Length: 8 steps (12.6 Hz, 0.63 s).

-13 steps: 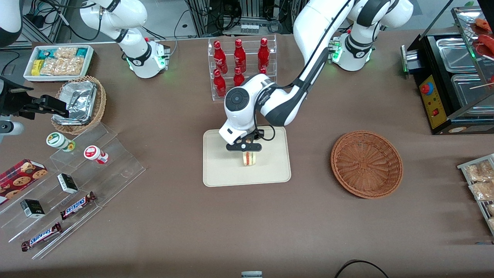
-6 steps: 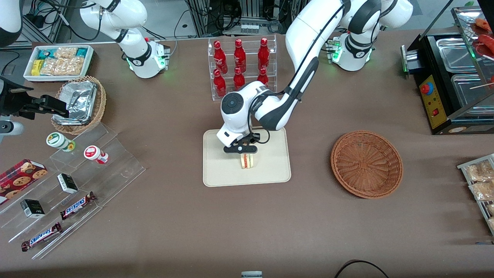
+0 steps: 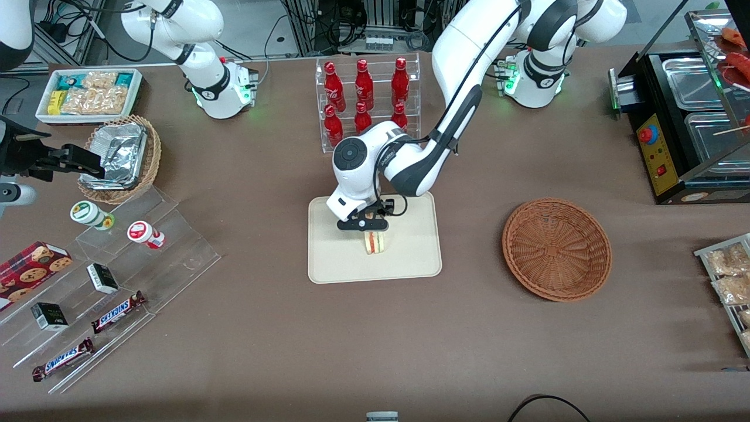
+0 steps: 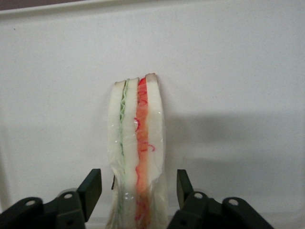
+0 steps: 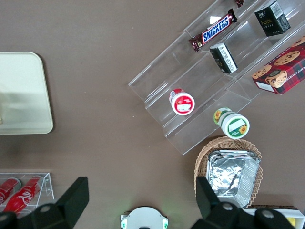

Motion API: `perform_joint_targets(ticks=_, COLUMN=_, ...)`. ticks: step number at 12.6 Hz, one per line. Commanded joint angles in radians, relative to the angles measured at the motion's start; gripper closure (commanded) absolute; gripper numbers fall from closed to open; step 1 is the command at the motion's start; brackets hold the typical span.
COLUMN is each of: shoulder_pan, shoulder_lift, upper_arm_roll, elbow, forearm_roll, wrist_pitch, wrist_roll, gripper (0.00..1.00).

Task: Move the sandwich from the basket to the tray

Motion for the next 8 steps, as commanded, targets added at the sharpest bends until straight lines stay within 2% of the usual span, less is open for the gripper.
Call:
perform_joint_targets(ticks=1, shoulder_pan=-0.002, shoulder_lift=-0.06, upper_arm_roll=0.017, elbow=0.016, forearm_roll=0.009, wrist_pitch=-0.064, wrist_roll=-0.027, gripper=0.0)
perform_joint_targets(ticks=3, shoulder_pan=0.061, shoulder_lift=-0.148, upper_arm_roll=0.015, elbow=0.007, forearm_roll=-0.006, wrist_pitch=-0.111, wrist_roll=-0.022, gripper=0.0)
perform_joint_targets(ticks=6, shoulder_pan=0.128, shoulder_lift=-0.268, upper_arm_roll=0.015, elbow=-0.002, forearm_roll=-0.067, wrist_pitch=-0.232, wrist_roll=-0.042, gripper=0.0)
perform_joint_targets(ticks=8, shoulder_pan=0.194, shoulder_lift=-0.353, upper_arm_roll=0.015, elbow=-0.027, forearm_roll=-0.07, wrist_pitch=-0.286, wrist_roll=-0.028, gripper=0.0)
